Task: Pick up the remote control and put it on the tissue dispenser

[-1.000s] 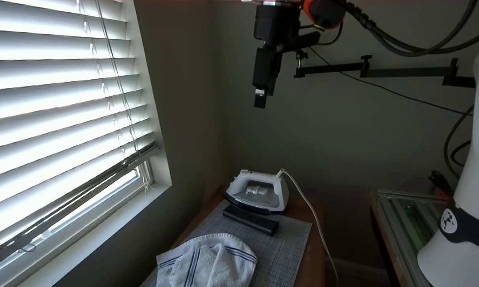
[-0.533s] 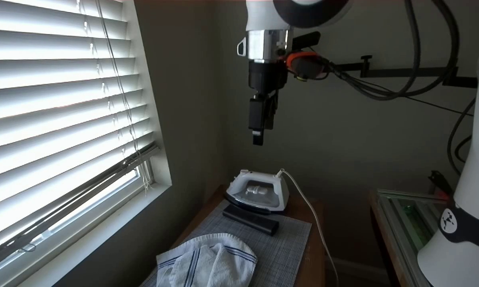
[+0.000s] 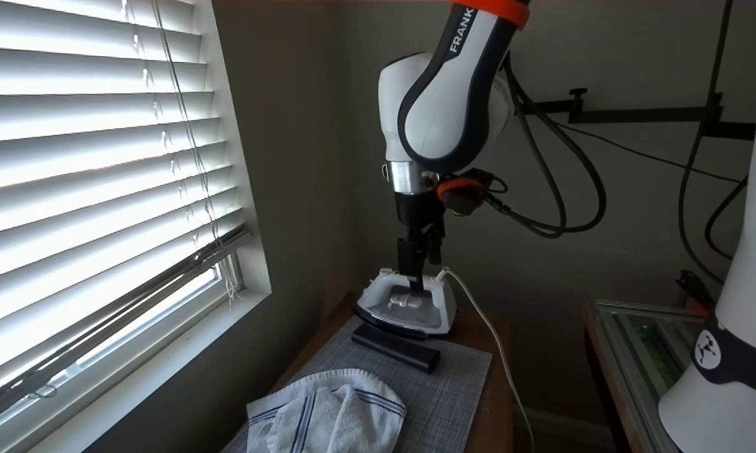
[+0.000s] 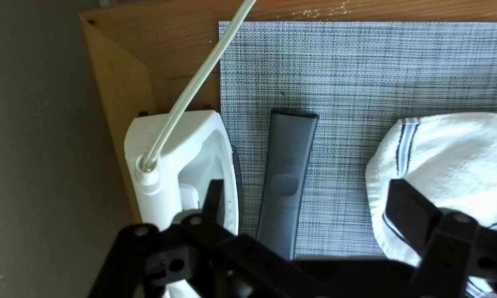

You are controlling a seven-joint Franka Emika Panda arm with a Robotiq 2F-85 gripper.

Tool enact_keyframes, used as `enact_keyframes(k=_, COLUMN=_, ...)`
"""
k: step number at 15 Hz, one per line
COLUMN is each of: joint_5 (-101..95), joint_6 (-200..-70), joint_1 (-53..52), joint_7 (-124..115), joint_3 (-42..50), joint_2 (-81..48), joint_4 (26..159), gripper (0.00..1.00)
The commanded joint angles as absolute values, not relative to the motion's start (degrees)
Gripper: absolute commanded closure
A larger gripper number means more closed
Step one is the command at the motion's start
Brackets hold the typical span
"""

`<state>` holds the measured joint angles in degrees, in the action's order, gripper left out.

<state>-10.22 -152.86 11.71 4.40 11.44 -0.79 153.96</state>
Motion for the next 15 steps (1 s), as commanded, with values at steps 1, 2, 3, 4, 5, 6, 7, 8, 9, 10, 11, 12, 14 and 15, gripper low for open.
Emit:
enact_keyframes(k=1, joint_5=-10.21, joint_6=-152.78, joint_1=11.56, joint_7=4.4, joint_3=11.53, joint_2=-1.31, joint_4=153.75, gripper=0.0)
enact_keyframes(k=2, joint_5=-10.22, joint_6=-152.78, joint_1=11.53, joint_7=4.4, joint_3=11.5, joint_2=-1.13, joint_4=153.78, gripper=0.0)
enact_keyframes(k=3, joint_5=-10.22, joint_6=-152.77, joint_1=11.55, joint_7=4.4, joint_3=11.48, joint_2=-0.62, joint_4=153.92, gripper=0.0)
enact_keyframes(k=4, joint_5=-10.22, joint_6=-152.76, joint_1=11.58, joint_7=4.4, joint_3=11.47, joint_2=-0.17, joint_4=154.02, gripper=0.0)
enact_keyframes(k=5, joint_5=-10.22, joint_6=-152.75, joint_1=11.58, joint_7=4.4, joint_3=11.45, joint_2=0.08, joint_4=154.03, gripper=0.0)
enact_keyframes(k=6, joint_5=-6.75, joint_6=-154.99, joint_1=11.35, joint_7=6.76, joint_3=11.25, joint_2=-1.63, joint_4=153.71, gripper=0.0)
enact_keyframes(k=7, joint_5=-4.66, joint_6=-157.87, joint_1=11.21, joint_7=7.54, joint_3=11.1, joint_2=-3.81, joint_4=153.31, gripper=0.0)
enact_keyframes(k=8, joint_5=-1.57, joint_6=-159.62, joint_1=11.08, joint_7=10.04, joint_3=10.78, joint_2=-5.04, joint_4=153.12, gripper=0.0)
enact_keyframes(k=9, joint_5=2.3, joint_6=-161.72, joint_1=10.99, joint_7=12.4, joint_3=10.04, joint_2=-7.23, joint_4=152.53, gripper=0.0)
enact_keyframes(k=10, joint_5=4.63, joint_6=-163.07, joint_1=11.12, joint_7=13.69, joint_3=9.28, joint_2=-8.85, joint_4=152.04, gripper=0.0)
enact_keyframes(k=11, joint_5=6.75, joint_6=-164.72, joint_1=11.45, joint_7=15.09, joint_3=8.24, joint_2=-10.58, joint_4=151.61, gripper=0.0)
enact_keyframes(k=12, joint_5=8.11, joint_6=-165.35, joint_1=11.91, joint_7=15.88, joint_3=7.1, joint_2=-12.32, joint_4=150.89, gripper=0.0)
enact_keyframes(k=14, joint_5=5.97, joint_6=-167.48, joint_1=12.35, joint_7=14.93, joint_3=6.73, joint_2=-16.57, joint_4=149.11, gripper=0.0)
enact_keyframes(k=15, joint_5=4.36, joint_6=-167.28, joint_1=12.69, joint_7=15.49, joint_3=6.71, joint_2=-18.62, joint_4=147.87, gripper=0.0)
